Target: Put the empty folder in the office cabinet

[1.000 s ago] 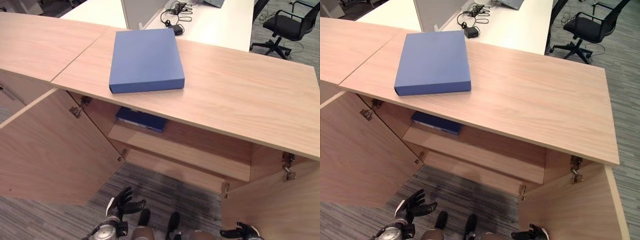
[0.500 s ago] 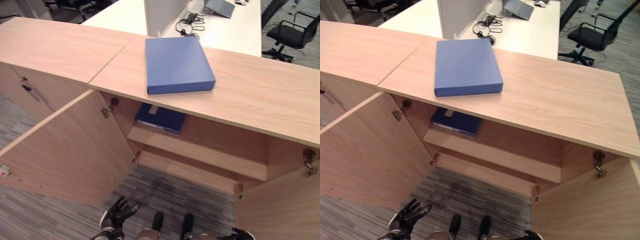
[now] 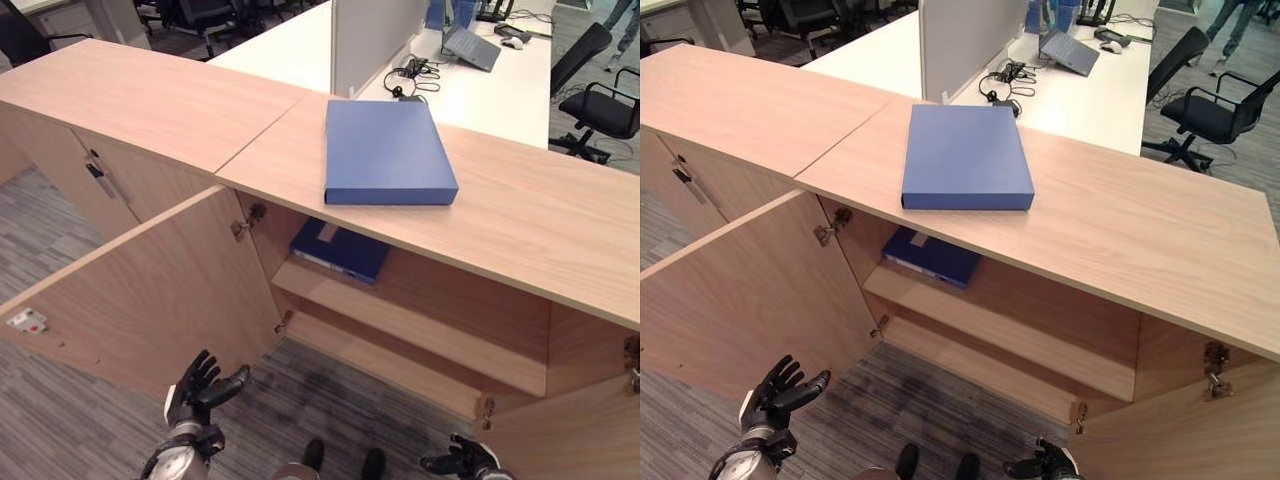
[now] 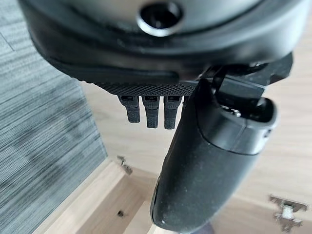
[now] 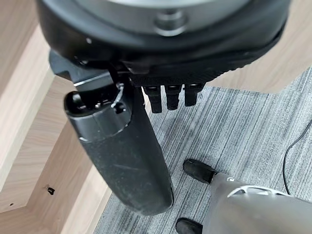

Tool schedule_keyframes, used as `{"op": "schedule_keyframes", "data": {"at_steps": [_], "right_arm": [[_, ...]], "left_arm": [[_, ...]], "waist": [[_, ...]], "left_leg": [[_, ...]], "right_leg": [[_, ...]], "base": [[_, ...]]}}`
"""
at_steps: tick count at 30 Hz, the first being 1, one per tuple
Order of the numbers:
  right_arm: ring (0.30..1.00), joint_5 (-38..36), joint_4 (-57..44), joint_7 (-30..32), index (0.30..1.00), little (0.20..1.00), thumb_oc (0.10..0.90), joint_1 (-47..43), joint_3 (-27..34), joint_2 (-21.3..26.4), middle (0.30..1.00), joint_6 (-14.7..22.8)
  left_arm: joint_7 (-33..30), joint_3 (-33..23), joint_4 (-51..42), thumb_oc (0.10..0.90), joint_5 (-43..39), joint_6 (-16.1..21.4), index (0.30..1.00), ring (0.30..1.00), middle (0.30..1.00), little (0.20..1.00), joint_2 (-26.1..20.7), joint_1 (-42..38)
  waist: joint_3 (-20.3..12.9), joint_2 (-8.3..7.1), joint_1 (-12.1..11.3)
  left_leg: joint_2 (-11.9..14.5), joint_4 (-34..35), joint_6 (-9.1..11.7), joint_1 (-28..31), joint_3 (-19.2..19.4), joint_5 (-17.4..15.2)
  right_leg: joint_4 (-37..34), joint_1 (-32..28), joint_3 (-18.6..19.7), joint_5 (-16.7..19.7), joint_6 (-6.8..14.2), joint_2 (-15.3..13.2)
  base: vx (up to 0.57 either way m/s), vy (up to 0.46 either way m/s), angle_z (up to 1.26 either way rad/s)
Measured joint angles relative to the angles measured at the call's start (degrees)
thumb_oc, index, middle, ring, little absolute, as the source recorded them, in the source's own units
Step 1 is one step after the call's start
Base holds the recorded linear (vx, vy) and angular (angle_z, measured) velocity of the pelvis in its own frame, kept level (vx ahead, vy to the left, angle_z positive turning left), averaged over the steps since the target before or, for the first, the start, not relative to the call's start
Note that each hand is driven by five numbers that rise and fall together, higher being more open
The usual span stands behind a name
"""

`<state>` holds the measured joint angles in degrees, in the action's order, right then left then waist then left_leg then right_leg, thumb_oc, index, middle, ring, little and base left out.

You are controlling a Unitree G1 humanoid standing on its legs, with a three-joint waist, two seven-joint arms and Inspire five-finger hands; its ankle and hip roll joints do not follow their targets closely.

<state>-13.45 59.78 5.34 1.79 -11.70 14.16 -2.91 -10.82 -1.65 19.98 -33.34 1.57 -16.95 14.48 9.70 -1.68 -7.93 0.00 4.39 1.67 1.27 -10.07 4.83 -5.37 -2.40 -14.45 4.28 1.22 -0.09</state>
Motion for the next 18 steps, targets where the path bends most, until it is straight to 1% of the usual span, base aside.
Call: {"op": "schedule_keyframes", "data": {"at_steps": [2,4,5,7,9,10,11,16,17,18], "right_arm": [[0.9,-0.01,3.56,0.05,0.9,0.9,0.8,-0.02,0.02,-1.17,0.9,-0.34],[0.9,-0.05,4.09,0.19,0.9,0.9,0.8,0.69,0.14,-1.44,0.9,-0.34],[0.9,-0.1,5.59,0.45,0.9,0.9,0.8,0.35,0.54,-1.85,0.9,0.05],[0.9,-0.07,5.9,0.59,0.9,0.9,0.8,0.23,0.55,-2.09,0.9,0.03],[0.9,-0.09,7.44,0.75,0.9,0.9,0.8,-0.27,0.65,-2.34,0.9,0.09],[0.9,-0.1,7.81,0.77,0.9,0.9,0.8,-0.53,0.69,-2.52,0.9,-0.02],[0.9,-0.09,8.01,0.77,0.9,0.9,0.8,-0.27,0.7,-2.7,0.9,-0.02],[0.9,-0.09,8.52,0.78,0.9,0.9,0.8,-0.07,0.74,-2.73,0.9,-0.09],[0.9,-0.09,8.62,0.78,0.9,0.9,0.8,-0.07,0.75,-2.74,0.9,-0.09],[0.9,-0.1,9.54,0.84,0.9,0.9,0.8,-0.28,0.76,-2.8,0.9,0.06]], "left_arm": [[-0.02,2.53,5.87,0.8,-0.18,-0.78,0.9,0.9,0.9,0.9,1.05,-1.31],[-0.24,2.51,6.86,0.8,0.11,-1.16,0.9,0.9,0.9,0.9,1.83,-1.2],[-1.0,3.06,12.66,0.8,2.11,-0.45,0.9,0.9,0.9,0.9,2.59,-2.78],[-1.73,3.84,15.82,0.8,2.38,-1.2,0.9,0.9,0.9,0.9,2.59,-2.94],[-0.62,5.08,23.06,0.8,2.01,-1.37,0.9,0.9,0.9,0.9,2.72,-4.8],[-0.26,5.27,24.91,0.8,1.69,-2.01,0.9,0.9,0.9,0.9,2.87,-4.6],[0.32,5.9,28.78,0.8,-0.16,-2.67,0.9,0.9,0.9,0.9,3.34,-4.66],[2.13,5.82,37.26,0.8,-0.19,-4.1,0.9,0.9,0.9,0.9,4.84,-3.98],[2.32,5.75,38.59,0.8,-0.17,-4.07,0.9,0.9,0.9,0.9,4.79,-3.94],[2.76,4.28,42.87,0.8,-0.17,-3.37,0.9,0.9,0.9,0.9,5.27,-5.02]], "waist": [[-0.13,-0.25,0.05],[-0.13,-0.4,0.23],[-0.23,-0.47,0.39],[-0.36,-0.77,1.18],[-0.56,-0.83,1.42],[-0.7,-1.01,1.78],[-1.12,-1.27,1.83],[-1.96,-1.27,1.92],[-2.16,-1.22,1.92],[-2.71,-1.12,1.91]], "left_leg": [[-0.02,0.04,-0.07,0.77,0.31,-0.38],[-0.02,0.03,-0.14,0.8,0.33,-0.45],[-0.02,0.02,-0.14,0.87,0.38,-0.45],[0.01,0.02,-0.14,0.85,0.46,-0.48],[0.0,0.02,-0.17,0.94,0.63,-0.5],[0.0,-0.01,-0.16,1.0,0.74,-0.52],[0.01,-0.03,-0.21,1.01,1.13,-0.56],[-0.05,-0.01,-0.42,1.16,1.76,-0.71],[-0.06,0.0,-0.41,0.98,1.75,-0.72],[-0.07,0.01,-0.41,1.0,1.77,-0.72]], "right_leg": [[0.0,-0.29,0.31,-0.09,-0.14,-0.02],[0.0,-0.28,0.41,-0.1,-0.15,-0.01],[0.0,-0.4,0.47,-0.09,-0.15,0.0],[0.0,-0.37,0.63,-0.1,-0.16,0.03],[0.0,-0.5,0.79,-0.12,-0.19,0.01],[-0.01,-0.4,0.9,-0.27,-0.42,0.01],[0.0,-0.21,1.19,-0.29,-0.47,0.0],[0.0,-0.18,1.52,-0.26,-0.49,-0.15],[0.0,-0.19,1.52,-0.27,-0.49,-0.16],[0.0,-0.13,1.52,-0.27,-0.5,-0.17]], "base": [[0.02,-0.026,-0.08],[0.0,-0.02,-0.03],[0.0,-0.014,-0.03],[0.0,-0.004,-0.02],[0.0,0.003,-0.02],[0.01,0.016,-0.09],[0.0,0.015,-0.13],[0.0,0.003,-0.06],[0.0,0.0,0.0],[0.0,0.0,0.0]]}}
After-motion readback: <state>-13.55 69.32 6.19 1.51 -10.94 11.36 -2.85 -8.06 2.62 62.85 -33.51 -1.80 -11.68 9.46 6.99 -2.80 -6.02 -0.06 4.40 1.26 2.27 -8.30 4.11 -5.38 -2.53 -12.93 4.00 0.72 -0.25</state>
